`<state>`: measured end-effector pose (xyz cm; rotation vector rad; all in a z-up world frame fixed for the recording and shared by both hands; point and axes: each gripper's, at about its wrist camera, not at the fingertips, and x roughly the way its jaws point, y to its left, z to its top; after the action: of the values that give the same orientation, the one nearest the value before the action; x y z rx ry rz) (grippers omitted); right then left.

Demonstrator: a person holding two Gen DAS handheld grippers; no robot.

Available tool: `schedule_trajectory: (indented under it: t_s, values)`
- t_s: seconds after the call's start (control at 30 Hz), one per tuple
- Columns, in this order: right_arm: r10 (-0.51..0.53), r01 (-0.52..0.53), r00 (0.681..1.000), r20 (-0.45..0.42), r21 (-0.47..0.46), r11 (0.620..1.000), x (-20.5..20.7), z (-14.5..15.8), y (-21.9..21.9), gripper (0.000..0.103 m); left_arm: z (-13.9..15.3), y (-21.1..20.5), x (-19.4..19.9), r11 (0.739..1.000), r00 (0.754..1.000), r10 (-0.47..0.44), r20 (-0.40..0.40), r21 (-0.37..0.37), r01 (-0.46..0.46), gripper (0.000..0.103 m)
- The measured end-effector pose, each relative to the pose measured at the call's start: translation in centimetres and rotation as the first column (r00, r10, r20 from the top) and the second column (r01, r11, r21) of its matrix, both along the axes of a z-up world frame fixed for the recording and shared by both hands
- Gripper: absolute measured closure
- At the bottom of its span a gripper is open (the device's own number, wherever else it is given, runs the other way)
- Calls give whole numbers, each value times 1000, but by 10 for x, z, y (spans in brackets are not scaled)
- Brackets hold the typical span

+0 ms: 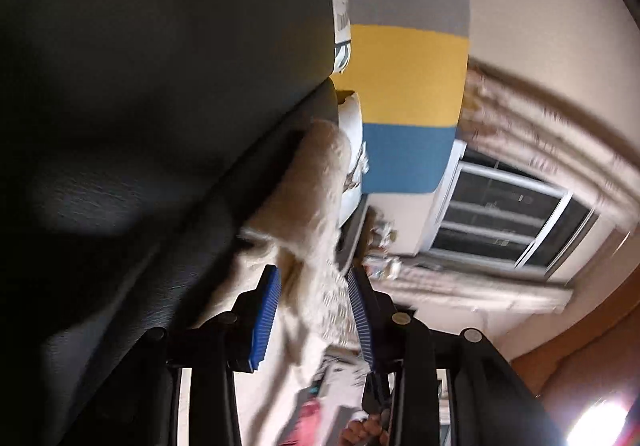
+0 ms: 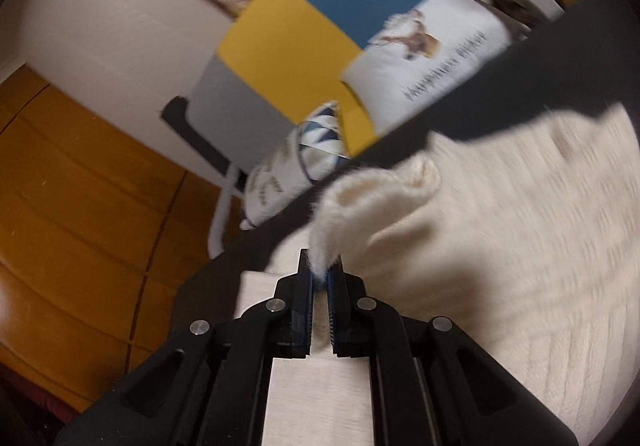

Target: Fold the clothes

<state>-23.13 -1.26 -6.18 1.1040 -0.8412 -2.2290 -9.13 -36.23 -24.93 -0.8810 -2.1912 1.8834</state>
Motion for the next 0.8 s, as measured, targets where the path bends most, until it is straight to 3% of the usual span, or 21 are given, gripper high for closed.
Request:
schedule_trajectory:
  t_s: [0.1, 0.23, 0.43, 0.5, 0.63, 0.7, 0.8]
  values:
    - [24, -24, 999, -27, 13, 1000, -3, 21, -8, 97, -5, 11, -15, 998, 1000, 28, 2, 63, -28, 69]
    - [45, -45, 997, -59, 2, 999, -6, 42, -15, 97, -4, 25, -27, 998, 1000, 19, 6, 58, -19, 69]
    - [93, -93, 990, -107, 4, 996, -8, 73, -27, 97, -18, 26, -47, 998, 996, 45, 79, 47, -49, 69]
    - [107, -106, 985, -137, 15, 994, -7, 89, -30, 97, -11, 21, -46, 997, 995, 72, 65, 7, -72, 74]
    - [101, -93, 976, -194, 49, 994, -1, 105, -19, 97, 18, 11, -37, 981, 993, 114, -31, -157, -117, 83]
    - [67, -58, 983, -173, 57, 997, 0, 90, -2, 97, 28, 11, -35, 970, 994, 93, -57, -219, -103, 86]
    - [-3, 8, 998, -68, 64, 998, -1, 39, 29, 97, 35, 17, -38, 946, 997, 41, -58, -318, -58, 94]
